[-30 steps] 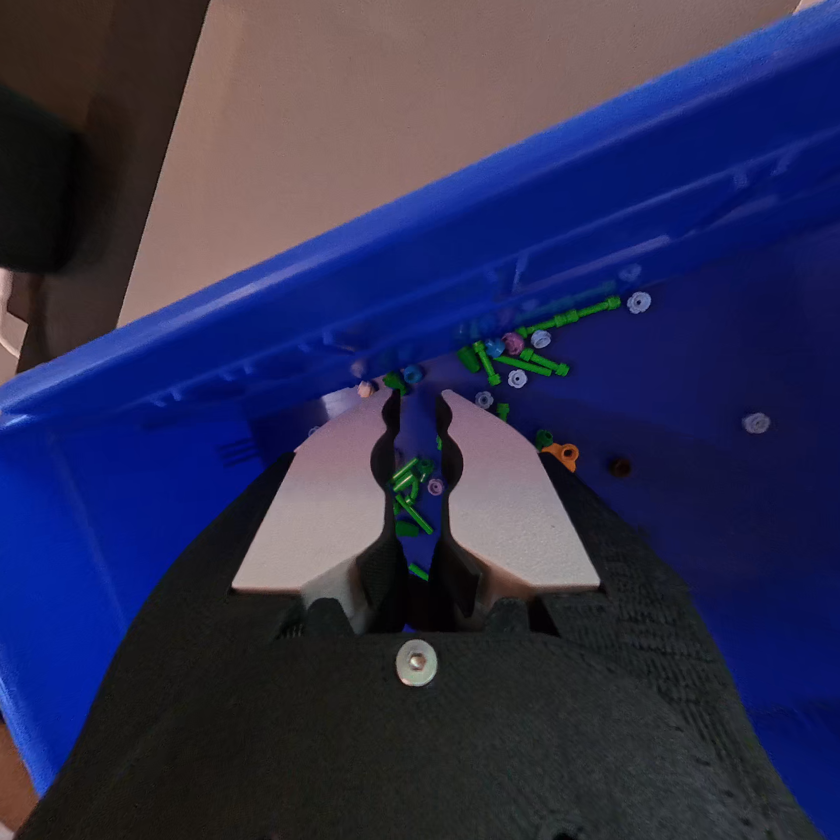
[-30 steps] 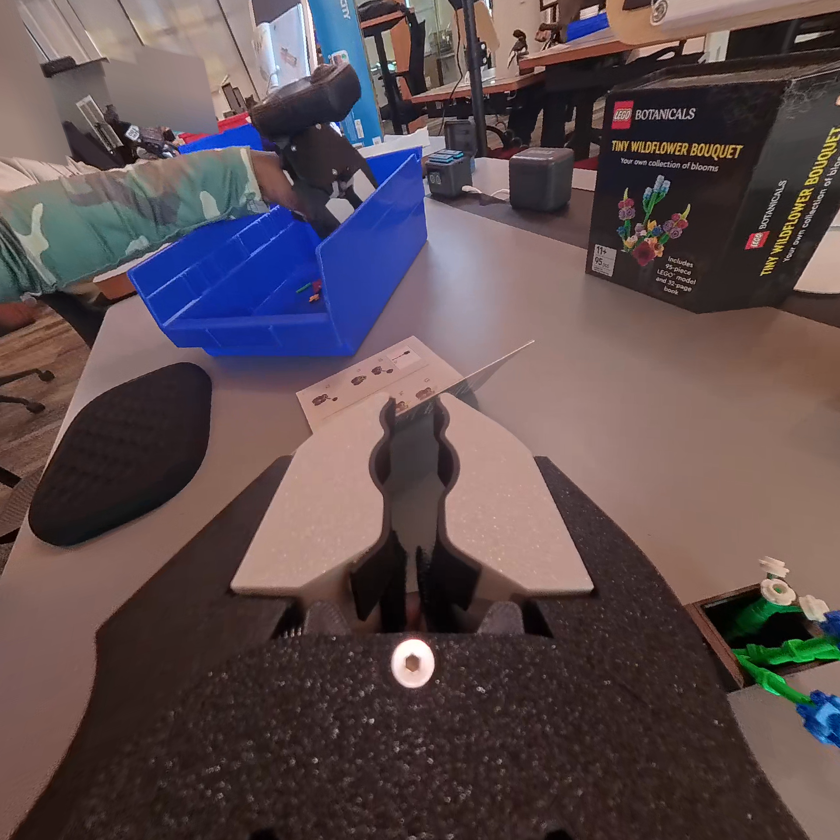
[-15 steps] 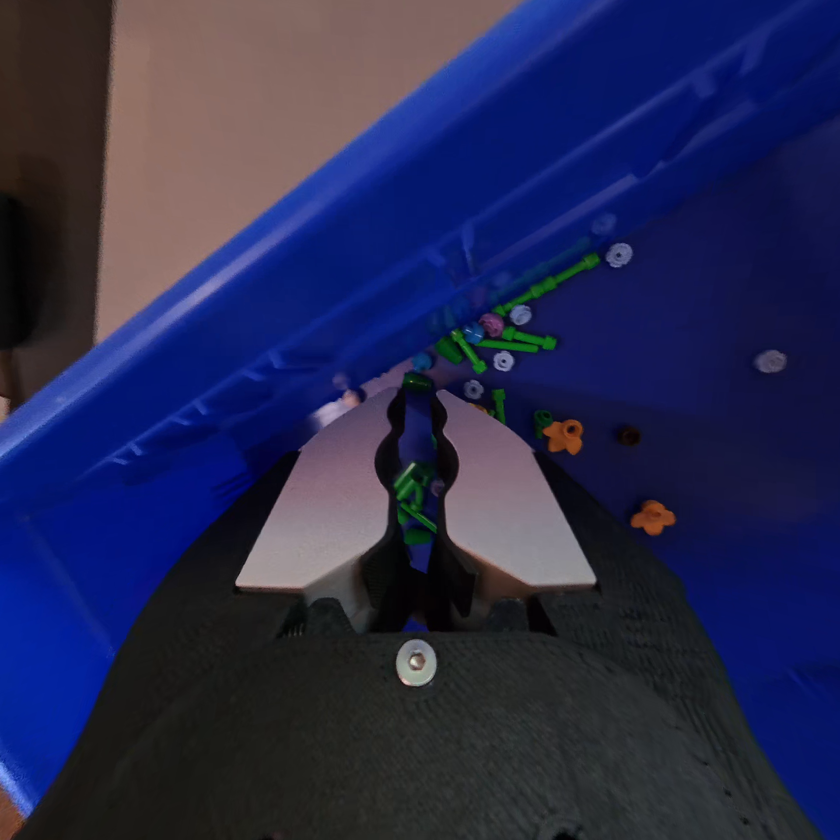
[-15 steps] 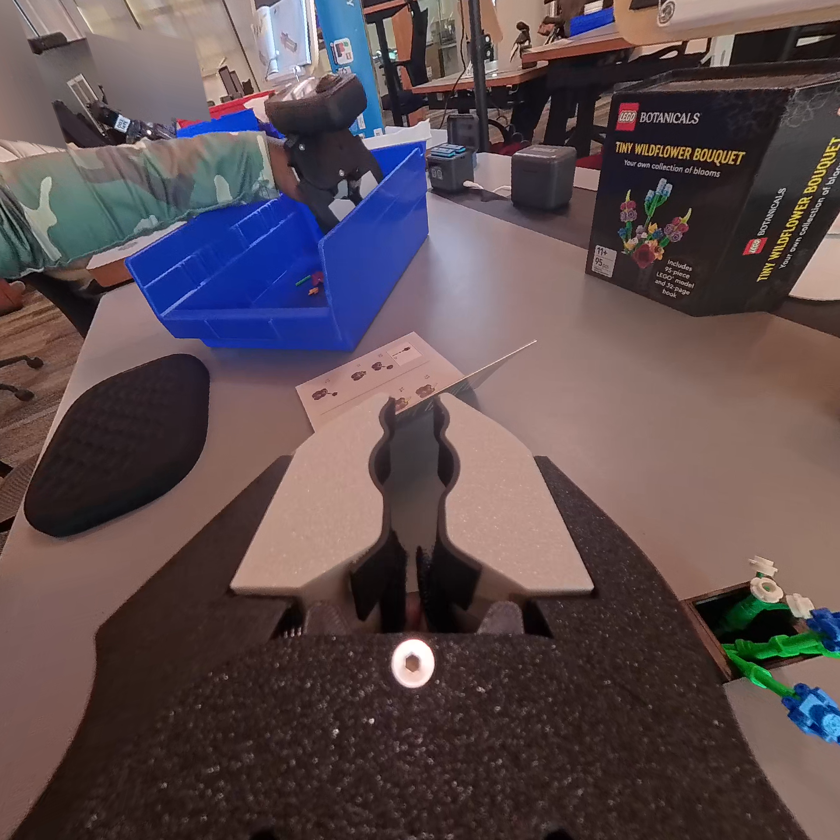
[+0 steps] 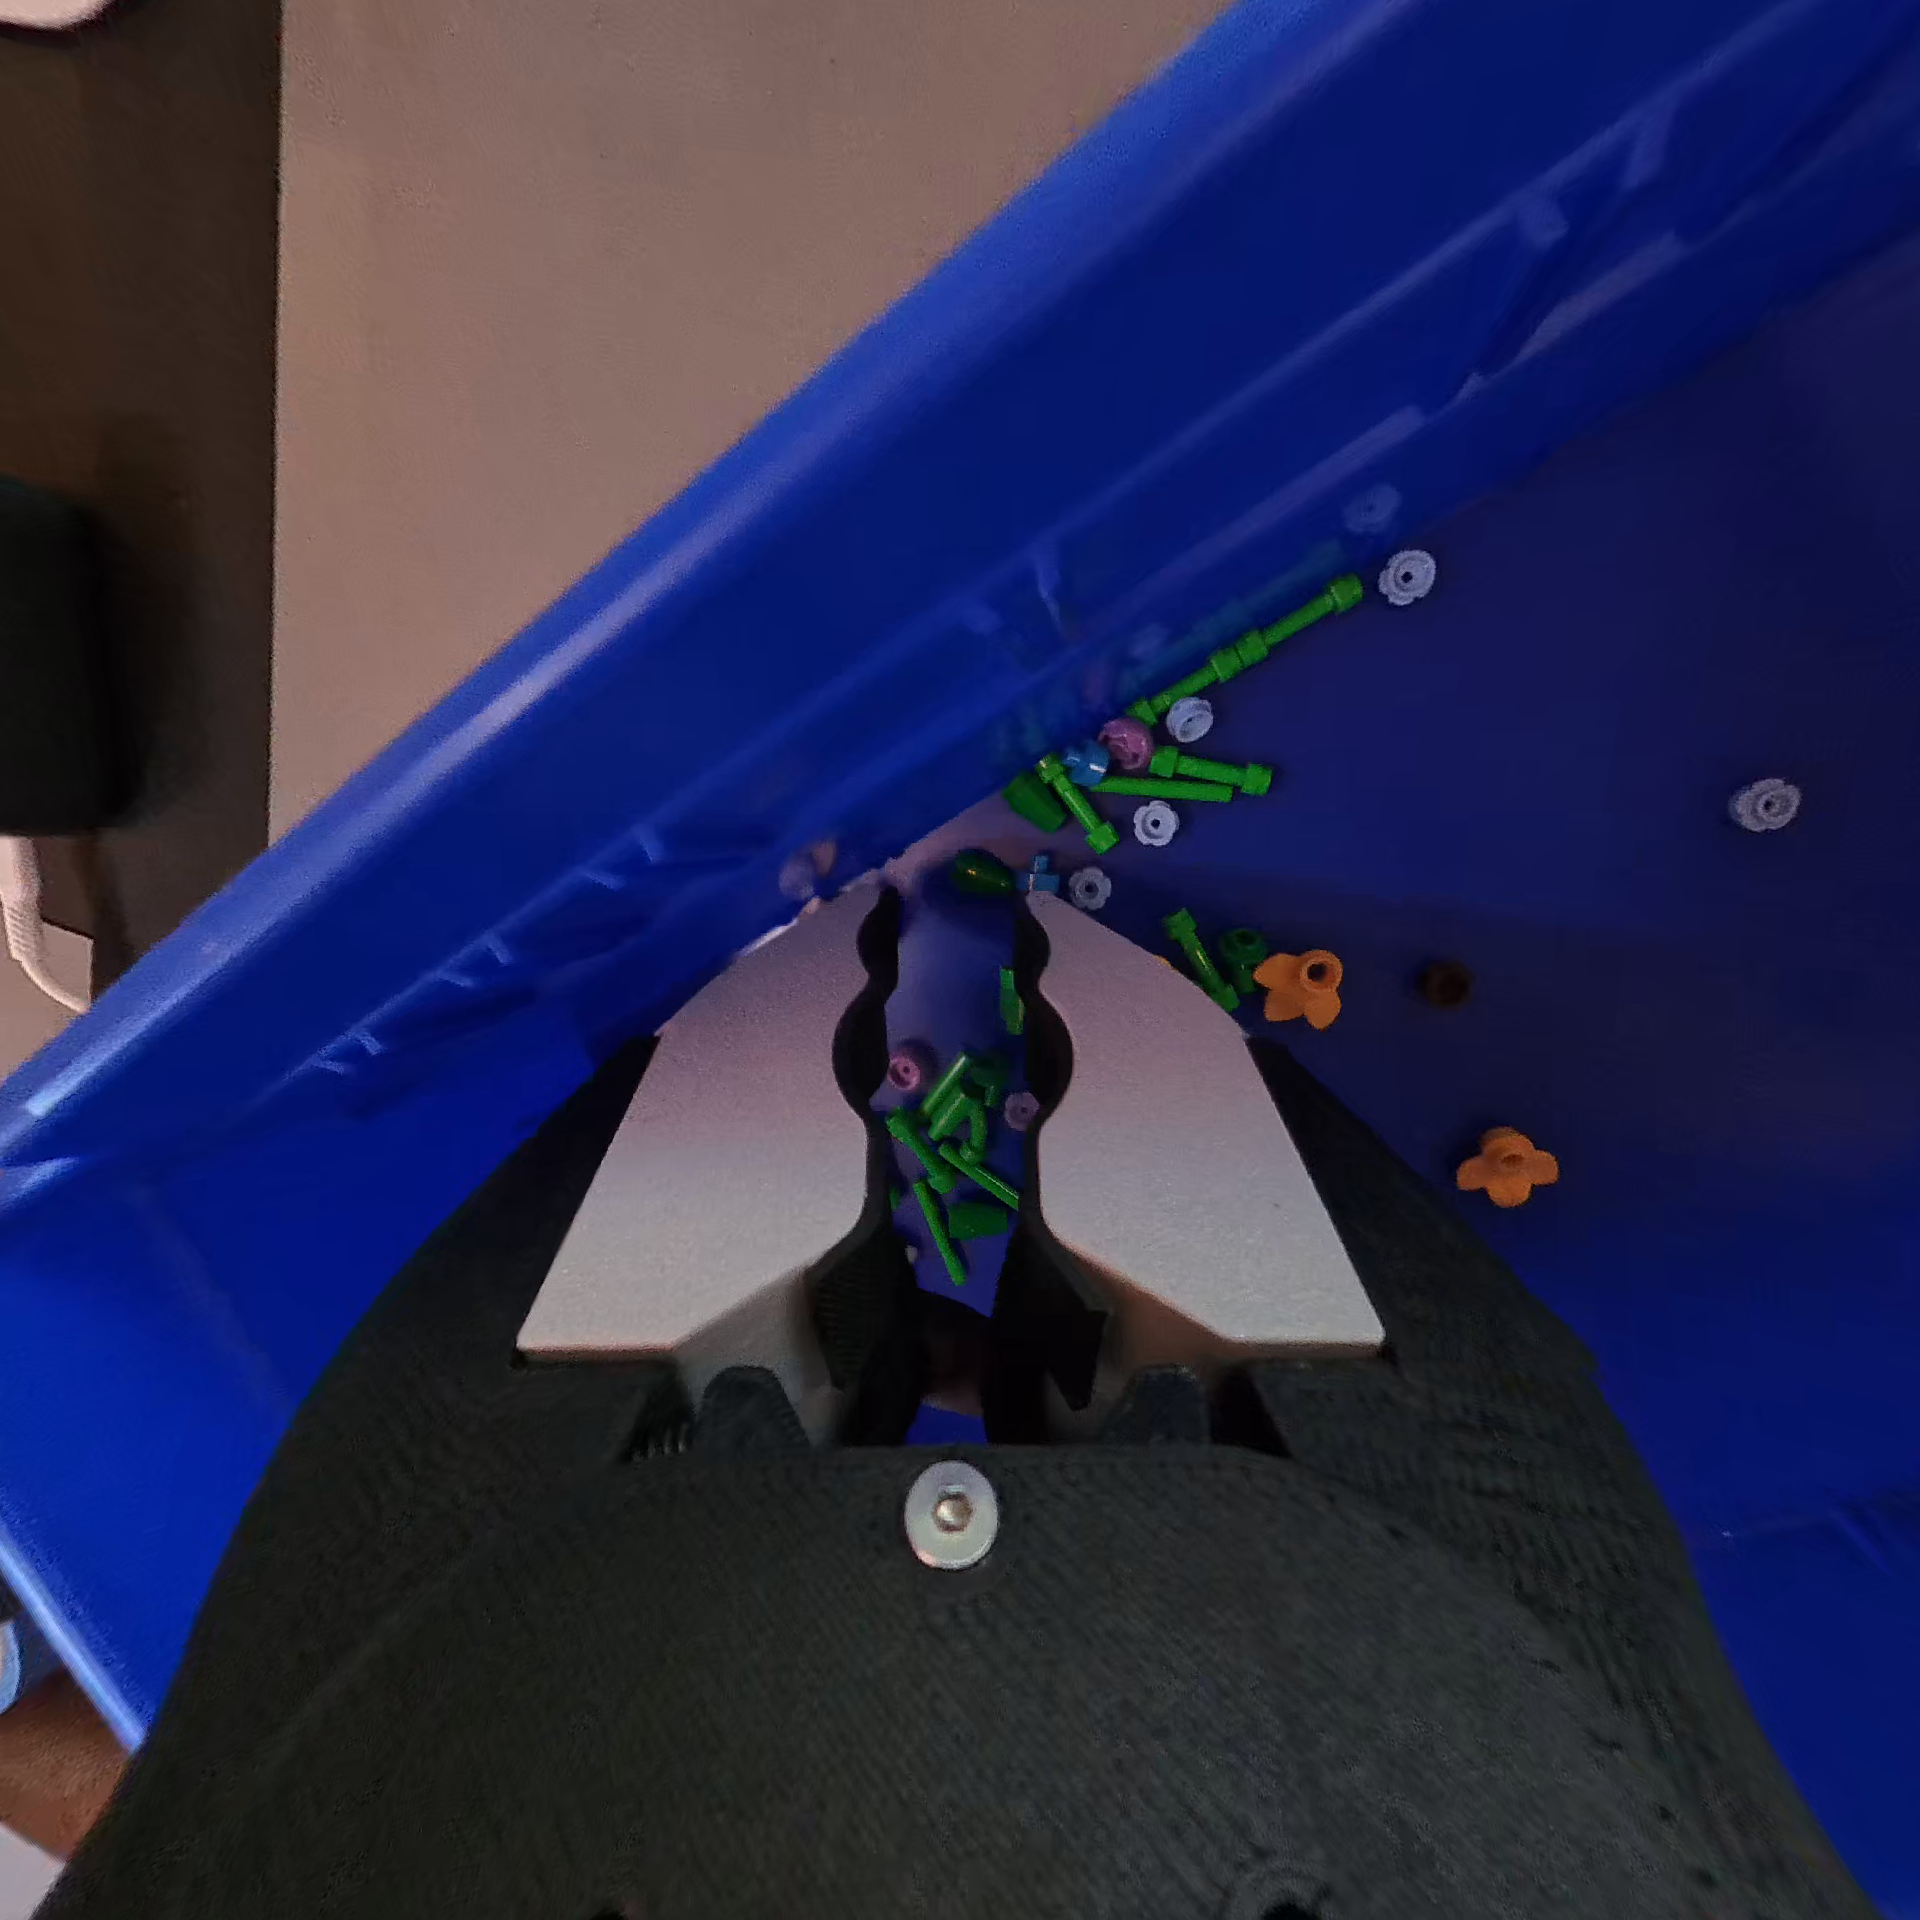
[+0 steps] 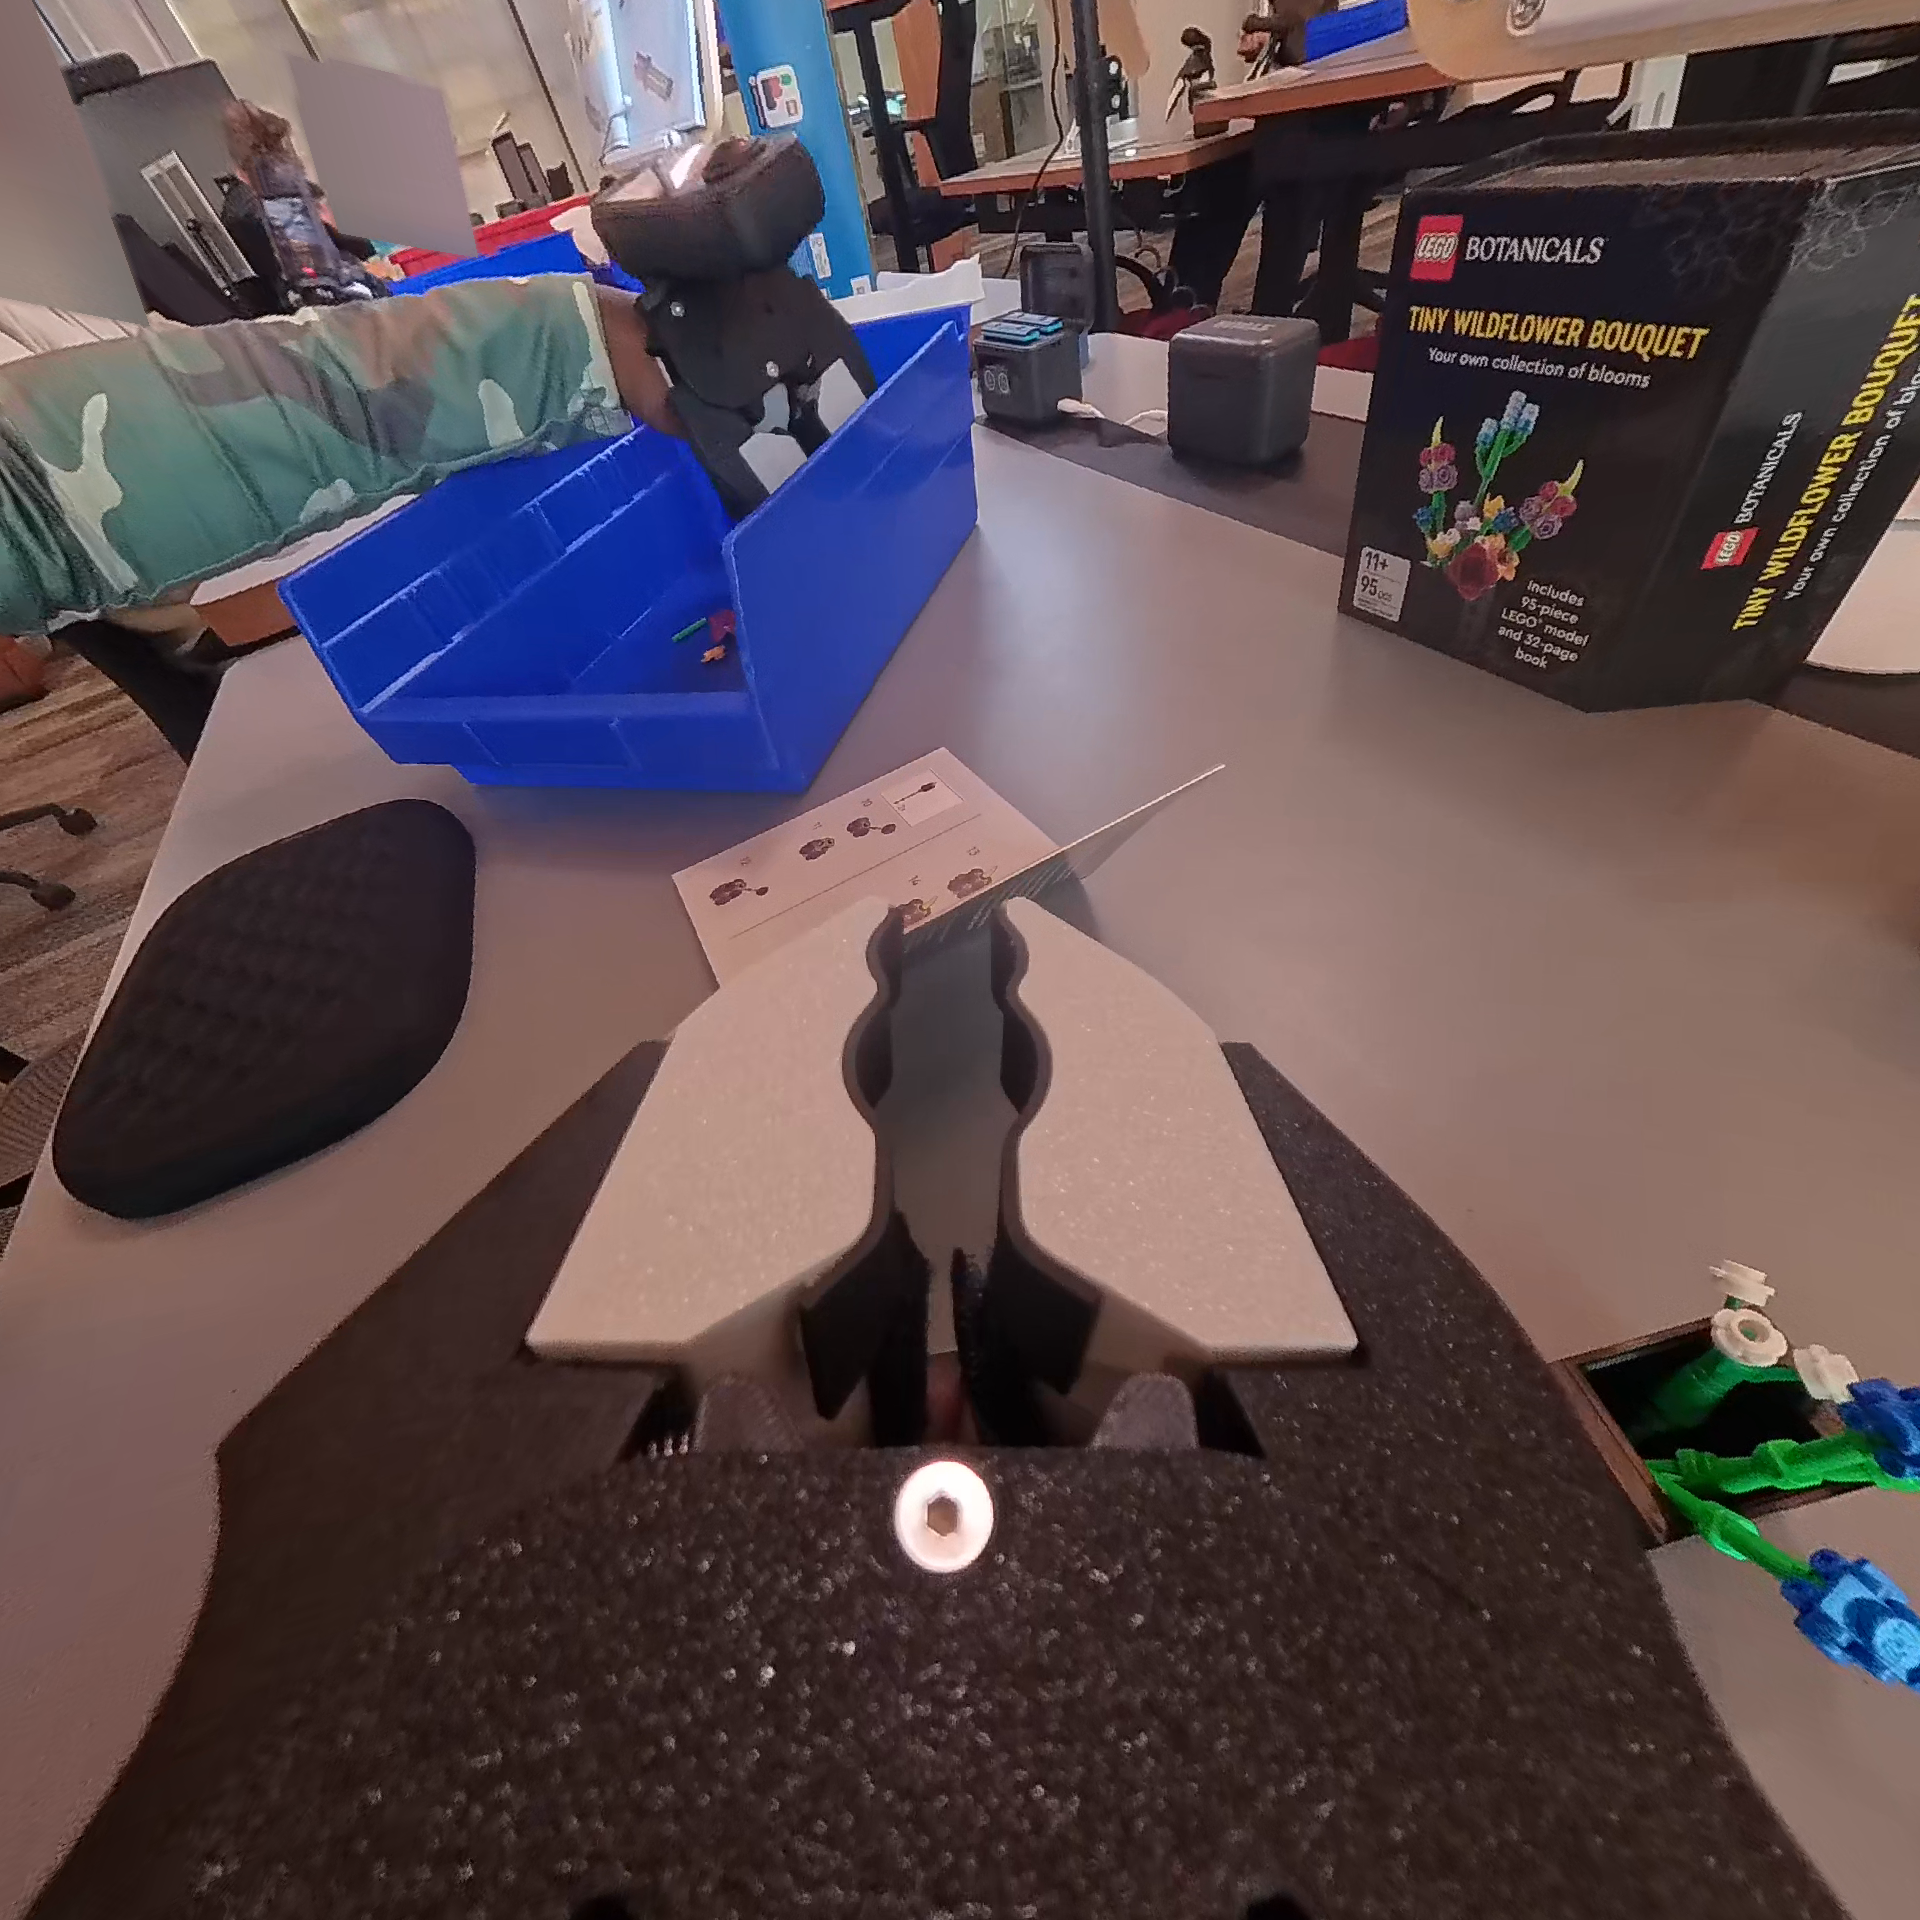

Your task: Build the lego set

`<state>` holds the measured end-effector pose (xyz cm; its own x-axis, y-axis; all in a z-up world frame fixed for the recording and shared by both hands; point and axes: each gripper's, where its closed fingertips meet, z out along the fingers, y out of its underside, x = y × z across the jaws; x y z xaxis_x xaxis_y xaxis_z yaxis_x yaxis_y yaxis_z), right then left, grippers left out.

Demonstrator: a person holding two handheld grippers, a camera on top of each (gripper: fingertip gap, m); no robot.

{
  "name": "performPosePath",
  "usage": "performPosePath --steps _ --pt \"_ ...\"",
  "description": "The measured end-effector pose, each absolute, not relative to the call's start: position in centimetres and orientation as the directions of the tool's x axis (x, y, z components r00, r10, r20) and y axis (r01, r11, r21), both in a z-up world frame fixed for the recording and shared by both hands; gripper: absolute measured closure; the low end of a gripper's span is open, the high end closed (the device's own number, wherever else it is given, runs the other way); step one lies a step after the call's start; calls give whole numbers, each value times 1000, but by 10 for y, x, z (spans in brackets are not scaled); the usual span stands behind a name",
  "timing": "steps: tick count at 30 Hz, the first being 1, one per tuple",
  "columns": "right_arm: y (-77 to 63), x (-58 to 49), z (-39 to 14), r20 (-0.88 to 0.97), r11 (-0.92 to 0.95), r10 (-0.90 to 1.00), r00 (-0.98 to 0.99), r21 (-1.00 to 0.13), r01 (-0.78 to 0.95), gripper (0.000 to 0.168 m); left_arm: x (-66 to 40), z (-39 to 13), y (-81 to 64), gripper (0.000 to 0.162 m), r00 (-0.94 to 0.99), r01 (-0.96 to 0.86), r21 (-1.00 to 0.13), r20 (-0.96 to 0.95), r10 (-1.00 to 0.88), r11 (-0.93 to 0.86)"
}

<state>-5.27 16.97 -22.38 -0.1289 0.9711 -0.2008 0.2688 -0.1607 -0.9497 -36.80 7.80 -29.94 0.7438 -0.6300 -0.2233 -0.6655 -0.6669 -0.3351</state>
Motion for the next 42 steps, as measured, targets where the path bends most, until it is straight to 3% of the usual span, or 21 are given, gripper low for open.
performPosePath --steps 14,20,25,33,35,37,40,42 --pt "170 -52 -226 -204 -161 970 -131 -946 281 152 -357 -304 83 150 670 -730 -355 -205 -714 -584" --pt "169 -52 -226 -202 -157 970 -133 -945 286 152 -354 -305 83 146 738 -653 -397 -141 -660 -645" --pt "168 -52 -226 -199 -153 971 -135 -945 289 152 -352 -306 85 152 807 -551 -449 -74 -586 -703" --pt "169 -50 -225 -197 -154 972 -129 -947 283 152 -360 -297 80 154 823 -555 -407 -146 -548 -725" --pt "169 -50 -223 -196 -155 972 -130 -949 274 152 -357 -279 81 155 854 -506 -481 -164 -494 -716" --pt "166 -50 -218 -184 -142 972 -149 -957 252 151 -342 -250 83 155 898 -406 -626 -135 -419 -666" --pt "156 -51 -206 -139 -99 969 -204 -976 195 151 -285 -185 81 154 922 -130 -880 63 -383 -456" --pt "143 -51 -195 -81 -46 962 -259 -990 137 151 -234 -145 66 154 866 41 -953 184 -466 -299"
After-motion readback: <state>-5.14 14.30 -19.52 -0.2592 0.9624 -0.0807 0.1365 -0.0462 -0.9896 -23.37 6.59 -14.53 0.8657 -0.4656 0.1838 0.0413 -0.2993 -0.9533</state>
